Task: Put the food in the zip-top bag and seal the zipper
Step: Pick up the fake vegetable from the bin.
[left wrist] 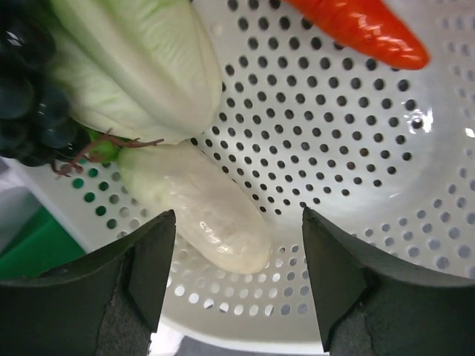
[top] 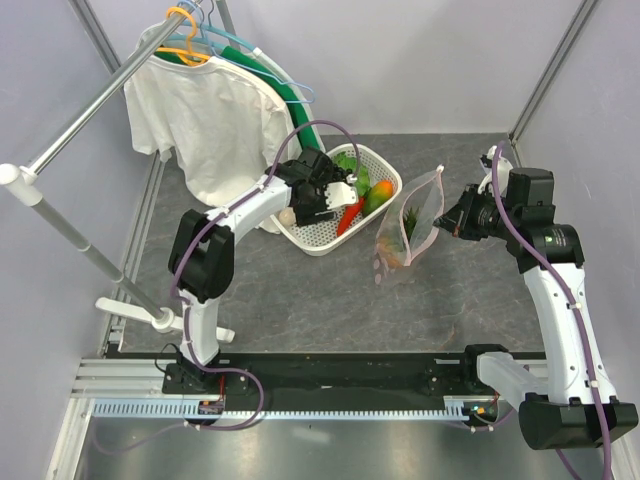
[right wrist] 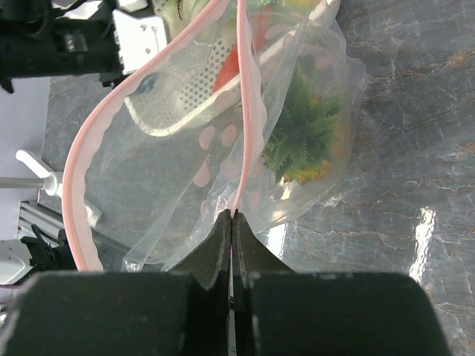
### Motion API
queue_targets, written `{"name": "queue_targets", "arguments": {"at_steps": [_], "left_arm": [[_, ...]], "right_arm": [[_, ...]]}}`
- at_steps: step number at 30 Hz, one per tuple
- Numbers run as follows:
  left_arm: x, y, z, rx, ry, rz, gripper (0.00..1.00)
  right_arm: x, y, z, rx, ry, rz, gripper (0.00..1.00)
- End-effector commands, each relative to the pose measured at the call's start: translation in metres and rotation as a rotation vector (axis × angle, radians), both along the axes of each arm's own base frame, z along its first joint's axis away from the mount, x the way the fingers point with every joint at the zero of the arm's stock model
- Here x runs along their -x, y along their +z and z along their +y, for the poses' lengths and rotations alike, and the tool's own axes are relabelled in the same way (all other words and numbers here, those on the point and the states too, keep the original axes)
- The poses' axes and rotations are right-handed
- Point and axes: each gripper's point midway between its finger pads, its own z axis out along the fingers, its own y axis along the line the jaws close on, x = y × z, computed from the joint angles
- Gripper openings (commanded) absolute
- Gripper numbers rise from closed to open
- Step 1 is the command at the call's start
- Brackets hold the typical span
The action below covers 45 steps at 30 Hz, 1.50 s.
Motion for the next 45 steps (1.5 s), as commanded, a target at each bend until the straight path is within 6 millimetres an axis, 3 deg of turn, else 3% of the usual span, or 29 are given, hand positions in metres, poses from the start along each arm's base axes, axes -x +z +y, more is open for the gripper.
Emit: {"name": "queue_targets", "arguments": {"at_steps": [1, 5, 8, 20, 29, 32, 33, 39, 40, 42, 43, 45], "left_arm": [[-0.025, 0.0, 0.011, 0.041, 0.2, -0.01, 0.76], [-0.045, -0.011, 0.021, 0.031, 0.29, -0.031, 0.78], [-0.048, -0.025, 0.029, 0.013, 0.318, -0.005, 0.79], [0.009, -0.053, 0.007, 0.093, 0.262, 0.289, 0.7], [0.01, -0.068, 0.012, 0.06, 0.35, 0.328, 0.77], [0.003, -0.057, 0.015, 0.067, 0.408, 0.294, 0.67], [-0.002, -0.045, 0.015, 0.083, 0.428, 0.264, 0.64], [-0.01, 0.005, 0.028, 0.128, 0.587, 0.137, 0.27], [-0.008, 0.022, 0.028, 0.157, 0.583, 0.115, 0.27], [0.0, 0.032, 0.026, 0.184, 0.58, 0.122, 0.27], [0.005, 0.048, 0.024, 0.216, 0.564, 0.111, 0.27], [0.02, 0.054, 0.014, 0.25, 0.501, 0.151, 0.27]], "right_arm": [[-0.002, 0.0, 0.0, -0.001, 0.005, -0.013, 0.0], [-0.002, 0.0, 0.001, -0.008, 0.01, -0.013, 0.0], [-0.002, 0.002, 0.002, -0.007, 0.014, -0.018, 0.0], [-0.004, -0.001, 0.002, -0.012, 0.016, -0.007, 0.0], [-0.004, 0.001, 0.005, -0.027, 0.024, -0.008, 0.0], [-0.004, 0.001, 0.005, -0.024, 0.024, -0.009, 0.0], [-0.004, 0.001, 0.005, -0.024, 0.026, -0.01, 0.0], [-0.004, 0.003, 0.005, -0.025, 0.024, -0.014, 0.0], [-0.004, 0.004, 0.005, -0.023, 0.025, -0.019, 0.0], [-0.004, 0.004, 0.005, -0.024, 0.024, -0.018, 0.0], [-0.004, 0.003, 0.005, -0.024, 0.024, -0.018, 0.0], [-0.004, 0.003, 0.006, -0.03, 0.027, -0.016, 0.0]]}}
